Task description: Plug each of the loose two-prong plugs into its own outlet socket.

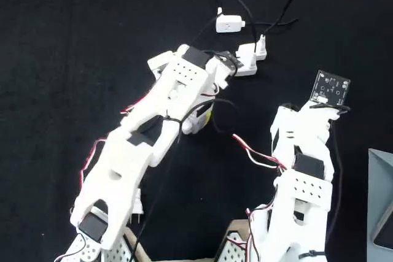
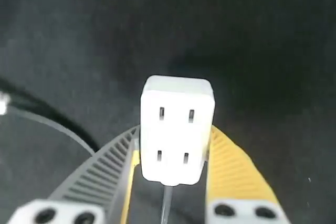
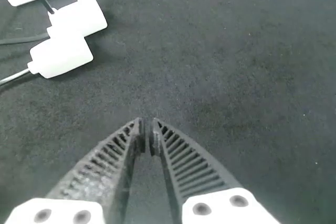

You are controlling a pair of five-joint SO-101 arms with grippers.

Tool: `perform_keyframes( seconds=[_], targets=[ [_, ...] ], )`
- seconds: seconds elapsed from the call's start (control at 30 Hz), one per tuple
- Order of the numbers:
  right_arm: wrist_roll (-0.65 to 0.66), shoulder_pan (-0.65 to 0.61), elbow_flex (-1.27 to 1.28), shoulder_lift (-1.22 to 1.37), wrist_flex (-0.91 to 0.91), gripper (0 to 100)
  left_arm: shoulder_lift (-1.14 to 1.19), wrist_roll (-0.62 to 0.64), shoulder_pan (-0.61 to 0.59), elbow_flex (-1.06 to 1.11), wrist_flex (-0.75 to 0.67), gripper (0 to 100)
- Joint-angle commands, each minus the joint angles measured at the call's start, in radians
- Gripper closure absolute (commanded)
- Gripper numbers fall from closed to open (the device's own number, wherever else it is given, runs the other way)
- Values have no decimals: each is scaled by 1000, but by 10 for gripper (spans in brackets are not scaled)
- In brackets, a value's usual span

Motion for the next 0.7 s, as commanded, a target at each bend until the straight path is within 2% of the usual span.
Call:
perform_keyframes(
  seconds=[0.0,0.1,0.37,0.53,0.6,0.67],
  targets=[
    [-2,3,-8,-21,-14,975,-219,0,-28,193,-9,973],
    [-2,3,-8,-21,-14,975,-328,-2,-51,395,-107,973],
    [-2,3,-7,-21,-14,975,-617,-52,-82,998,-529,972],
    [-2,3,-7,-21,-14,975,-655,-77,-166,1147,-703,970],
    [-2,3,-7,-21,-14,975,-651,-123,-180,1185,-740,967],
    [-2,3,-7,-21,-14,974,-658,-137,-177,1210,-744,920]
  ],
)
